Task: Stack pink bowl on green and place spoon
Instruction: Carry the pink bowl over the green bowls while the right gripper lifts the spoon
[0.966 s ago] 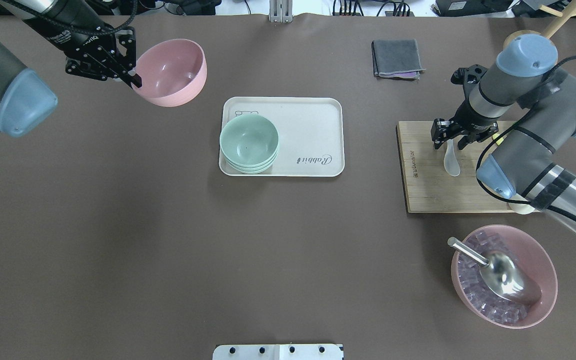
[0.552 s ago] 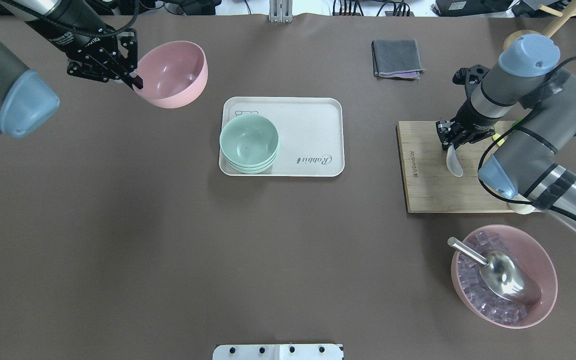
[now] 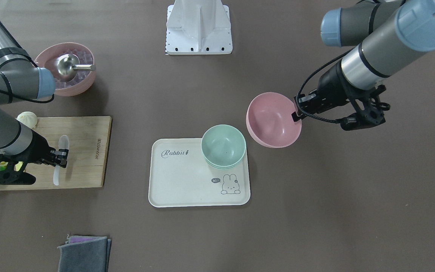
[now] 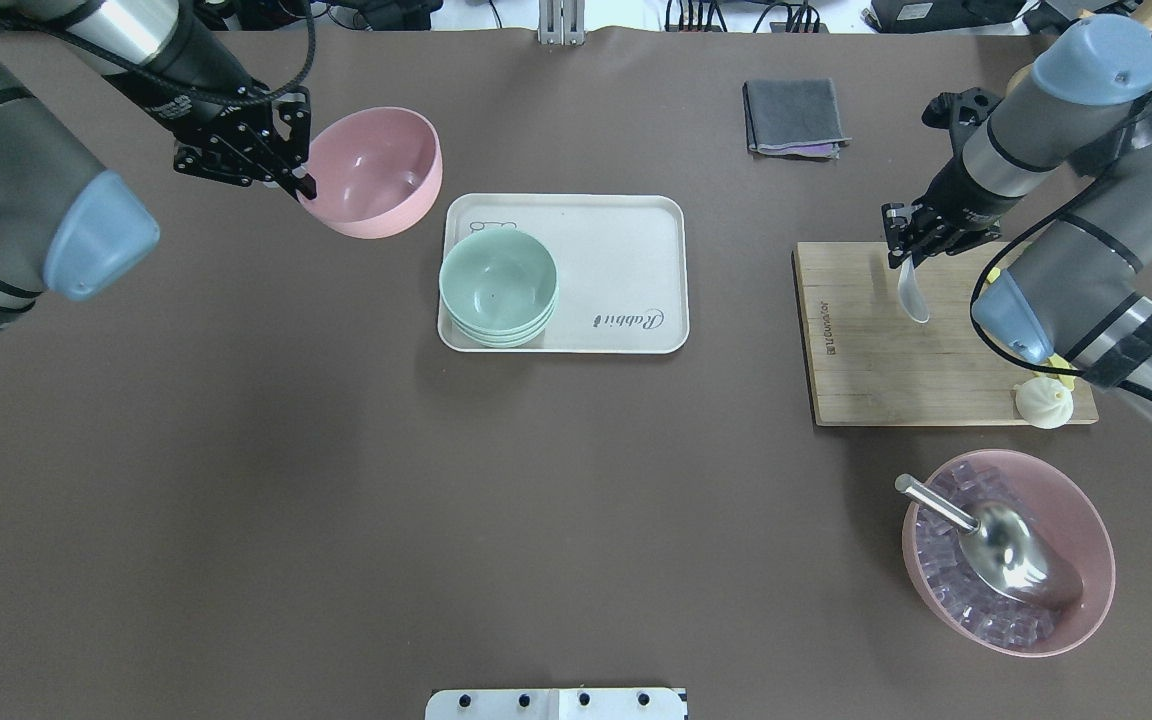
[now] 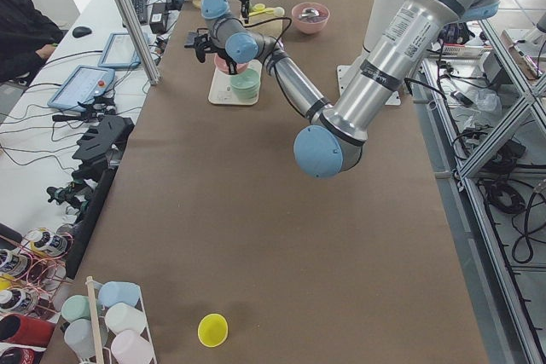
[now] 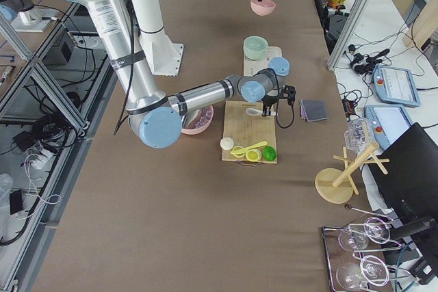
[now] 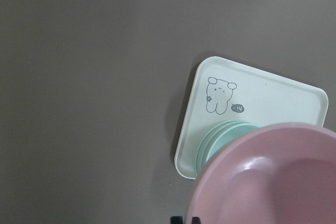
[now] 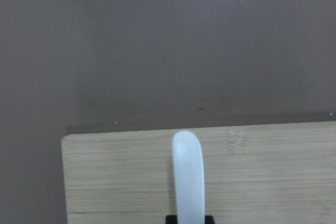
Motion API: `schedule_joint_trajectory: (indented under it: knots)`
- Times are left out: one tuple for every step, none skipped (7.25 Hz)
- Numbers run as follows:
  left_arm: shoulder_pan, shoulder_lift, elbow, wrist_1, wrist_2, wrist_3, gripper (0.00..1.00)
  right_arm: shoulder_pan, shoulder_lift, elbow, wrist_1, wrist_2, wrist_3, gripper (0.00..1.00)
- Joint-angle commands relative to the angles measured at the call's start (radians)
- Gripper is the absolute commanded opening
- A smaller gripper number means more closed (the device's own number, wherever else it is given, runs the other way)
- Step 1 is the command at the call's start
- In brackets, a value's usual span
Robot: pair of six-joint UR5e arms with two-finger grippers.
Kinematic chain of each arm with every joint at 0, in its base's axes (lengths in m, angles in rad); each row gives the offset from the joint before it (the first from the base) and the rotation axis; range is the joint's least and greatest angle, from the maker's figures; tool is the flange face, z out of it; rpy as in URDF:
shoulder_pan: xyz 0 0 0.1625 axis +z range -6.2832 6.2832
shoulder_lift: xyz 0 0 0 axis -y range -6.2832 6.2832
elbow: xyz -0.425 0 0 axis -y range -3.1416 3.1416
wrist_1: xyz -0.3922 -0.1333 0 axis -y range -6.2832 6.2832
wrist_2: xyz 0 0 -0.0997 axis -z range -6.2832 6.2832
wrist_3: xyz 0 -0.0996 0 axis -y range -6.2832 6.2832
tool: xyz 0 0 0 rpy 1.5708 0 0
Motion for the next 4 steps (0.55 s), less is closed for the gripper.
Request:
schedule_joint_trajectory:
  knots:
    - [0.067, -0.013, 0.124, -0.207, 0.027, -0.061, 0.0, 0.03, 0.021, 0.013, -0.002, 0.018, 0.001, 0.0]
    - [0.082, -0.013, 0.177, -0.305, 0.027, -0.069, 0.0, 0.03, 0.021, 0.013, -0.002, 0.018, 0.001, 0.0]
    - [0.093, -0.015, 0.208, -0.355, 0.027, -0.069, 0.0, 0.03, 0.022, 0.018, -0.001, 0.018, 0.001, 0.0]
    - [0.107, -0.015, 0.215, -0.369, 0.027, -0.069, 0.0, 0.03, 0.022, 0.024, 0.0, 0.018, 0.002, 0.0]
